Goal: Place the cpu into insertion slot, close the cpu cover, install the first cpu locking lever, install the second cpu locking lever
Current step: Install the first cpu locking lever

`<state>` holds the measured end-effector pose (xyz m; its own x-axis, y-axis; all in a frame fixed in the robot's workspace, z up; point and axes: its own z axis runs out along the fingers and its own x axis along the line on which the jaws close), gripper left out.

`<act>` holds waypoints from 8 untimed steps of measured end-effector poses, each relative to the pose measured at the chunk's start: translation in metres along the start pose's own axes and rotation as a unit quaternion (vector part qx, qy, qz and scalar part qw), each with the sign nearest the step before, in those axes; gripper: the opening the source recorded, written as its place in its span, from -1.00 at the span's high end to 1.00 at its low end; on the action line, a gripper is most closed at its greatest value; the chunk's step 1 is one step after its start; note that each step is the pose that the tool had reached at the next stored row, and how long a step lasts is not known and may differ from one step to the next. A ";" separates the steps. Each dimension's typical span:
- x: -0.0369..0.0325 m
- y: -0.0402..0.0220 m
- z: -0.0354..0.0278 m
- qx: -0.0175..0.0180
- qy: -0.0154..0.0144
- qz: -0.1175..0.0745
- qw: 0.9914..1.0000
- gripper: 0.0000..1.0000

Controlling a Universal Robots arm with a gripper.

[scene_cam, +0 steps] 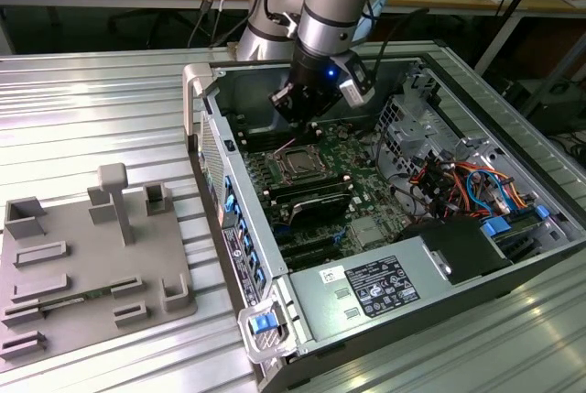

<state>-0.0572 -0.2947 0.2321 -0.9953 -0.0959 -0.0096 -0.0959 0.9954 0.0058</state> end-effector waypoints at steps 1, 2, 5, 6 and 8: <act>-0.0004 0.0000 0.0008 0.000 0.000 0.000 1.000 0.79; -0.0011 -0.0001 0.0019 0.000 -0.001 0.000 1.000 0.79; -0.0068 -0.0003 0.0090 0.000 -0.001 0.000 1.000 0.79; -0.0085 -0.0005 0.0100 0.000 -0.002 0.000 1.000 0.79; -0.0092 -0.0006 0.0119 0.000 -0.002 0.000 1.000 0.79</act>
<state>-0.0479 -0.2943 0.2203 -0.9953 -0.0958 -0.0130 -0.0959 0.9954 0.0055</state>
